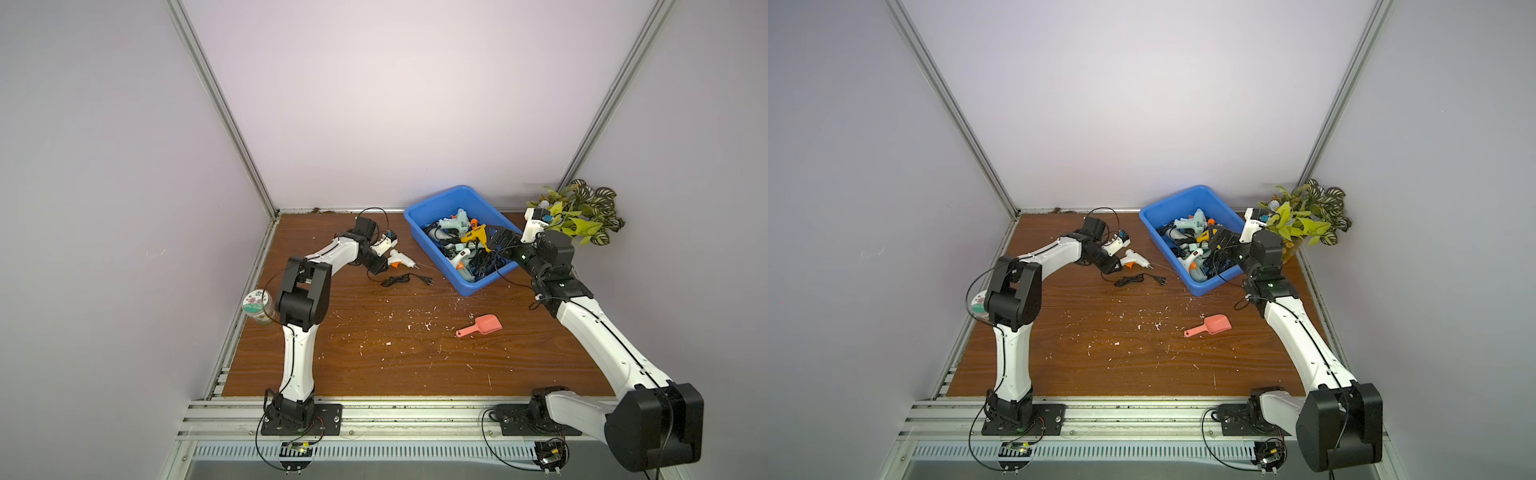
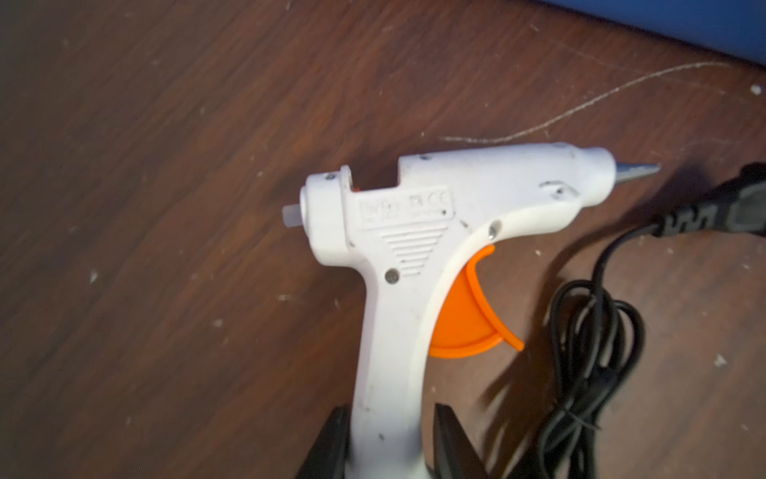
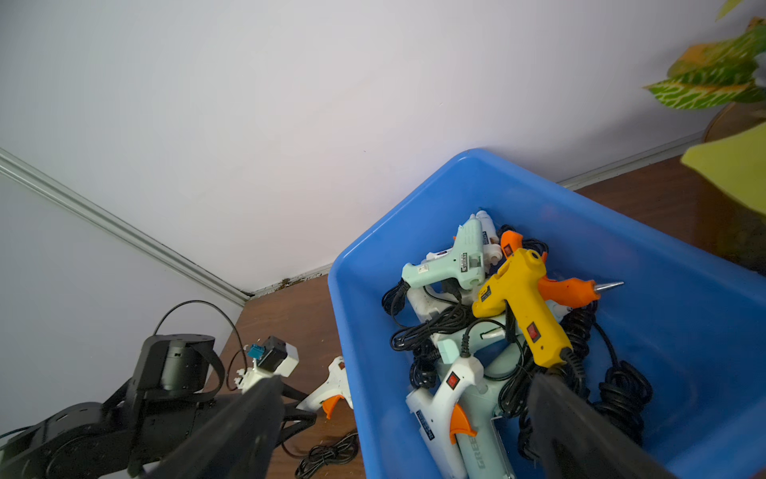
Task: Put the hot melt glue gun into the storage box
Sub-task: Pick up the hot melt adhesive gun from the center of the board, then place the hot melt adhesive gun in the storage box.
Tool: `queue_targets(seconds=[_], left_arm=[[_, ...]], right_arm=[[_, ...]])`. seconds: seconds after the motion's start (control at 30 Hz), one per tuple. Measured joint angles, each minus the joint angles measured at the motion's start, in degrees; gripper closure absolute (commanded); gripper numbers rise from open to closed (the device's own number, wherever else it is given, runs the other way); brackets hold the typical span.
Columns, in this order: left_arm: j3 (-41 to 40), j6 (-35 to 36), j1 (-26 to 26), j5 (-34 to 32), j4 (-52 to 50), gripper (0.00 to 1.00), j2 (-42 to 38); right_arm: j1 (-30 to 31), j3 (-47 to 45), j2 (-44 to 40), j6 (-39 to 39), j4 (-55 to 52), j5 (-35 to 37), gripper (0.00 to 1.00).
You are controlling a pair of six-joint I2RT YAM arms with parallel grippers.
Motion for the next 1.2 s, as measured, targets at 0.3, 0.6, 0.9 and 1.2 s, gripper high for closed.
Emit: queue_targets(seconds=[0.3, 0.6, 0.9, 1.2], left_arm=[[-18.4, -6.0, 0.0, -0.2, 15.7, 1.0, -20.8], [-31.8, -8.4, 0.0, 6.7, 31.6, 1.0, -35.4], [-34.2, -8.4, -0.1, 11.2, 36.4, 1.0, -38.7], [-35.3, -7.7, -0.7, 12.9, 36.8, 1.0, -38.7]], right_arm=[[0.2, -0.5, 5.2, 4.3, 9.9, -16.9, 0.01], [5.3, 3.3, 19.7, 8.9, 17.4, -32.3, 0.05], [14.1, 13.2, 27.4, 9.7, 20.7, -38.5, 0.14], [17.8, 20.4, 34.0, 8.9, 20.3, -38.9, 0.36]])
